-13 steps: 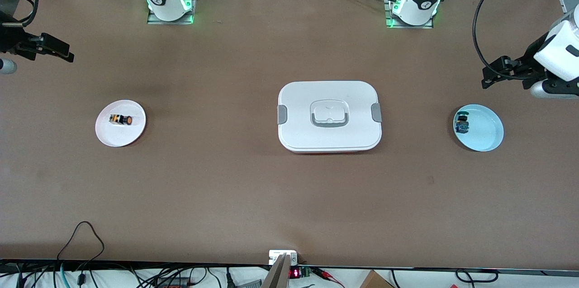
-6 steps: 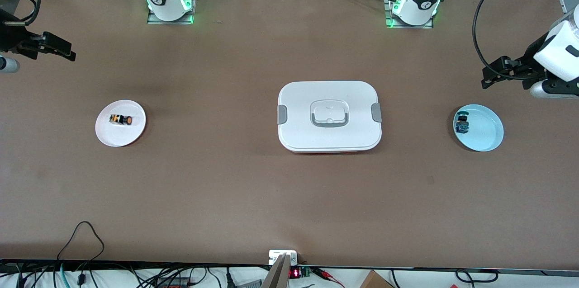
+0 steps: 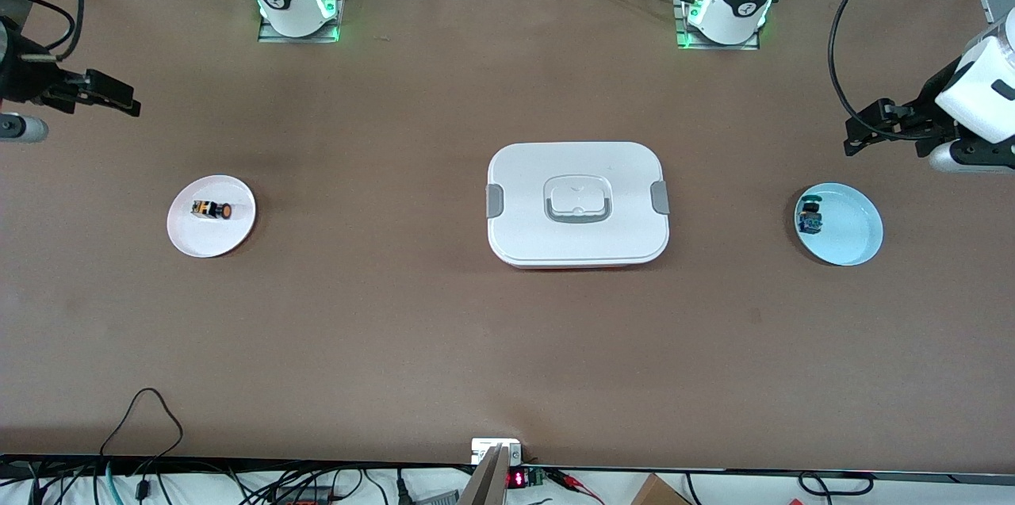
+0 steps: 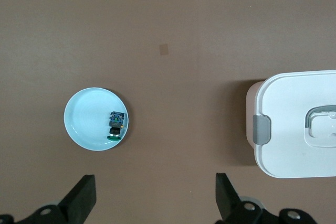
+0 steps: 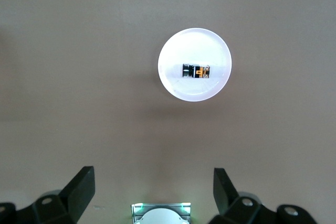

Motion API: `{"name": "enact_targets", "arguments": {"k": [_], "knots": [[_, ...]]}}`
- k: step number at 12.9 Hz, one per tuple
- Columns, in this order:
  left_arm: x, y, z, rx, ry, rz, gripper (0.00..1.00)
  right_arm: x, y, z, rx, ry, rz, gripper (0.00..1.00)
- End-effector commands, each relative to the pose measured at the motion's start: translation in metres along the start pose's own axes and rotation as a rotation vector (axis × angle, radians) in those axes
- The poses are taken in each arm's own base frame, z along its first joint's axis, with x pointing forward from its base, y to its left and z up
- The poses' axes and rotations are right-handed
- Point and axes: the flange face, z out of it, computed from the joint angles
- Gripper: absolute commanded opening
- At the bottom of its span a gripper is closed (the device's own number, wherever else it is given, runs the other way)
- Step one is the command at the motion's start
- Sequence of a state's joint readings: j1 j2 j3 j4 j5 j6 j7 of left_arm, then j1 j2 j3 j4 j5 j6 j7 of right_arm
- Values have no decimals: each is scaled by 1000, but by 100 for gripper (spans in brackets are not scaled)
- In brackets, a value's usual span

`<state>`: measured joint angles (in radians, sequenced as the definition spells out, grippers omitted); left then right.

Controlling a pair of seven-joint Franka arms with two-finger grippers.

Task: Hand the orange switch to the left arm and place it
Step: 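Move the right gripper toward the white plate with the orange switch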

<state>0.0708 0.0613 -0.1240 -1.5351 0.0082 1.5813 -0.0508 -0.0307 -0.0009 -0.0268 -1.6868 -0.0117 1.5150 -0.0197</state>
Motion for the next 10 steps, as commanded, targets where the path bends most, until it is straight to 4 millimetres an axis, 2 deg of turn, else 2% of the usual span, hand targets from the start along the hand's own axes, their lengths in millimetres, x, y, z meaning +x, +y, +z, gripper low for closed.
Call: {"name": "enact_targets", "arguments": {"k": [1,7,10], "knots": [[2,0,-5,-16,-5,10,100,5,1,6,-15,-4,-7,100],[2,-2,-5,-16,-5,7,100,7,-8,2,-14,-4,-2,100],[2,-2,-5,-16,-5,7,100,22,-17,14,-64,9,-26,100]]}}
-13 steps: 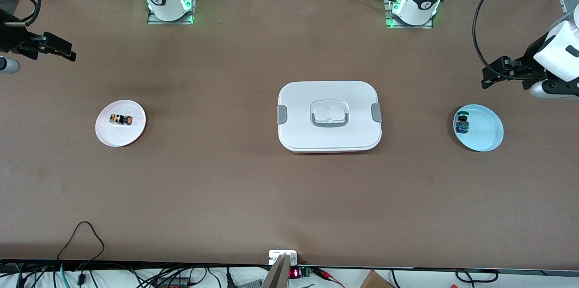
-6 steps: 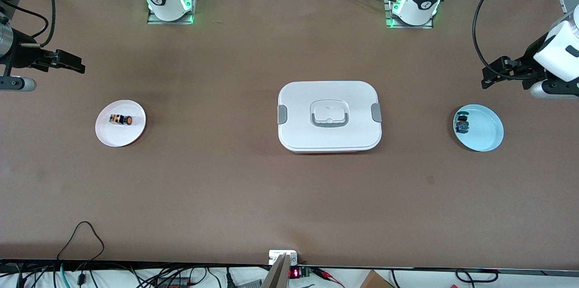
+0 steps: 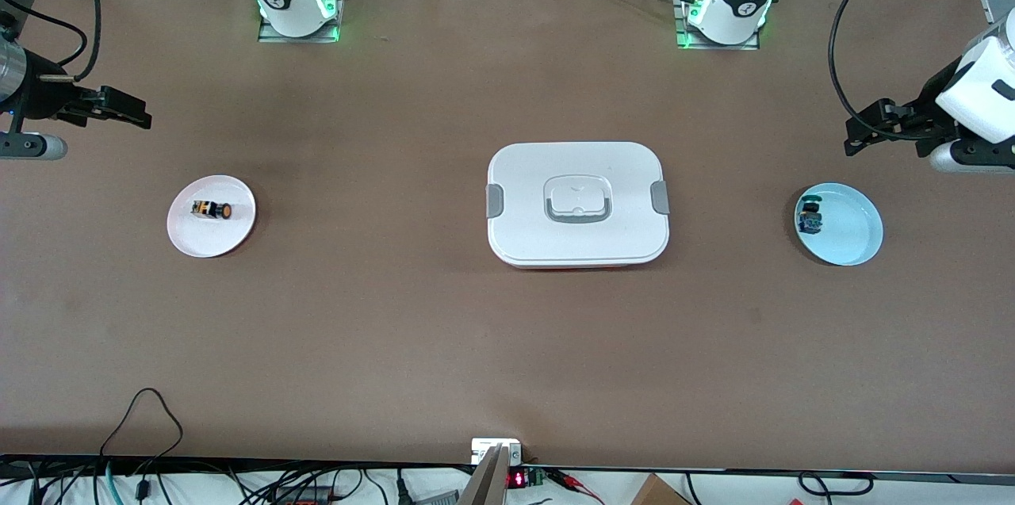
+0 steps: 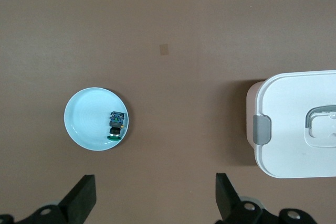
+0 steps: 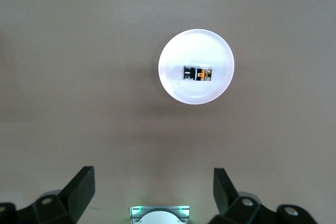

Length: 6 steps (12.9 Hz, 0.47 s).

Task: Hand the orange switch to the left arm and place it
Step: 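Move the right gripper toward the white plate with the orange switch, then lower the right gripper over the orange switch on the white plate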

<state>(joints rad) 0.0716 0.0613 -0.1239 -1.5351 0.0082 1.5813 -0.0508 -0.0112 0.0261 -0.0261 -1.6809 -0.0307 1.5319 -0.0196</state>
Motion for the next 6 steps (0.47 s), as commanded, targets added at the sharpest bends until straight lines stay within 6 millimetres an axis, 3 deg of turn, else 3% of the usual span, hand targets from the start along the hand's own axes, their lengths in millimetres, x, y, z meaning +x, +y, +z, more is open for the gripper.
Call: {"name": "enact_targets", "arguments": {"k": [1,6], "knots": [[2,-2,-4,-16,-7,8,100,19,-8,14,-46,11,-8,100],[2,-2,-4,-16,-7,6,100,62,-6,74,-85,-2,-21,100]]}}
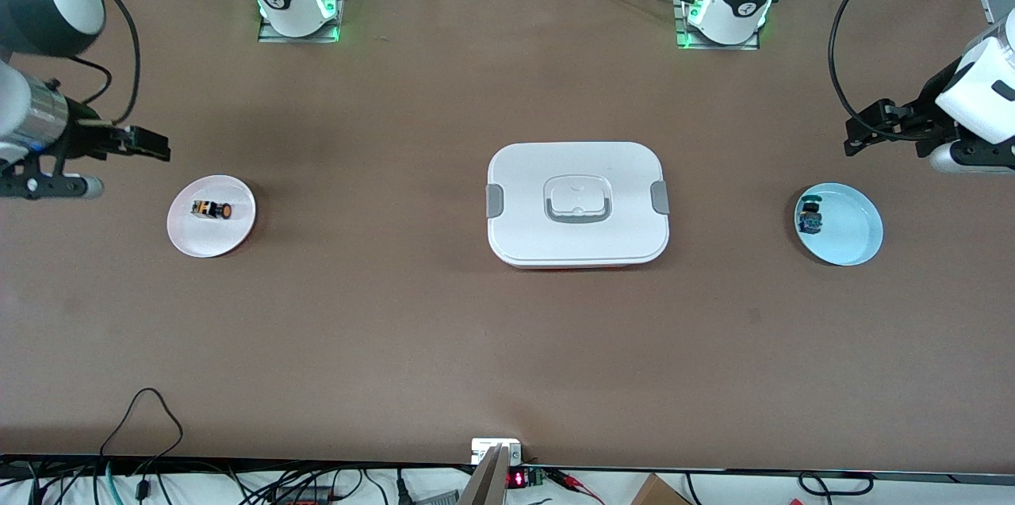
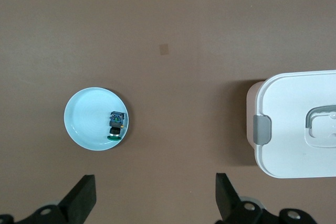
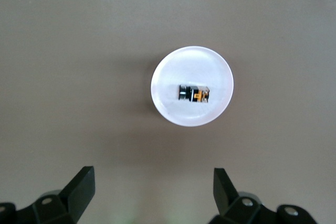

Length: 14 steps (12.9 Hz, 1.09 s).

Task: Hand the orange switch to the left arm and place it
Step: 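Lower the right gripper over the orange switch on the white plate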

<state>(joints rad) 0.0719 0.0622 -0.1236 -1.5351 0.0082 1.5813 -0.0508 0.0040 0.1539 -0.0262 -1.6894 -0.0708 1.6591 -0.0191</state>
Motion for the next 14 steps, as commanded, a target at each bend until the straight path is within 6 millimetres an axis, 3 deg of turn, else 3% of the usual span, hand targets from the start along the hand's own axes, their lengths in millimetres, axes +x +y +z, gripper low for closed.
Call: {"name": "enact_targets", "arguments": {"k": [1,5,7,13,14], "knots": [[2,-2,-4,-16,-6,8,100,18,3,28,-64,4,-3,100],[2,-2,-4,-16,-6,8,100,22,29,97,-80,-7,16,100],[2,-2,-4,-16,-6,8,100,16,45,143,-66,-23,24,100],[2,-2,-4,-16,-6,8,100,11,63,213,-44,13,45,100],[2,-2,-4,-16,-6,8,100,11,65,216,-43,29,48,100]]}}
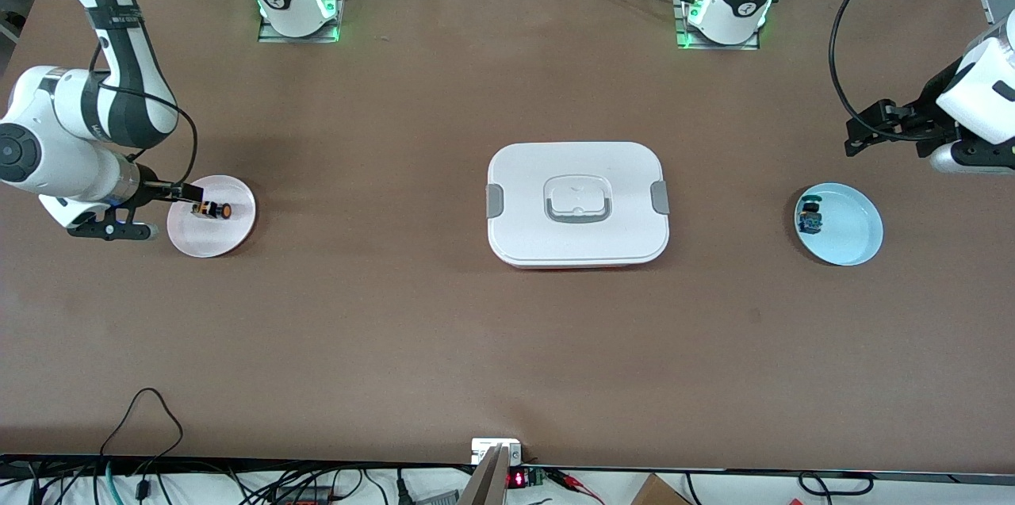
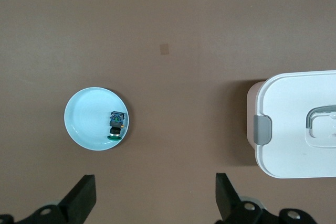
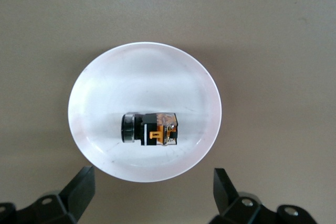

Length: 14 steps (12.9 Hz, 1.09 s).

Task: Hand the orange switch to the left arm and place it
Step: 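Lower the right gripper over the orange switch on the white plate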

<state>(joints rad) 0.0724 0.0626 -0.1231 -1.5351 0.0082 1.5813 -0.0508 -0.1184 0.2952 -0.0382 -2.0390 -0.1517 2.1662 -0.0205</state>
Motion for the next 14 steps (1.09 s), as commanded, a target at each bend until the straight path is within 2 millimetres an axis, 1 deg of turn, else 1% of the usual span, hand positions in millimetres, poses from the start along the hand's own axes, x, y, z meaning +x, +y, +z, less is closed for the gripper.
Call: {"name": "enact_targets", "arguments": {"k": [1,3,5,6,10,13,14], "knots": [[2,-2,-5,-16,-6,9,100,-3,4,15,-1,28,-5,100],[2,-2,-5,-16,-6,9,100,1,4,29,5,41,-1,100],[2,-2,-5,-16,-6,9,100,2,-1,52,14,44,-3,100],[2,-2,-5,-16,-6,8,100,1,-3,59,16,53,-5,100],[2,-2,-5,-16,-6,8,100,2,-6,74,21,58,-2,100],[2,-2,-5,-16,-6,9,100,-6,-10,89,27,87,-9,100],[2,-2,-4,-16,-7,9,100,-6,-9,90,28,91,-8,100]]}}
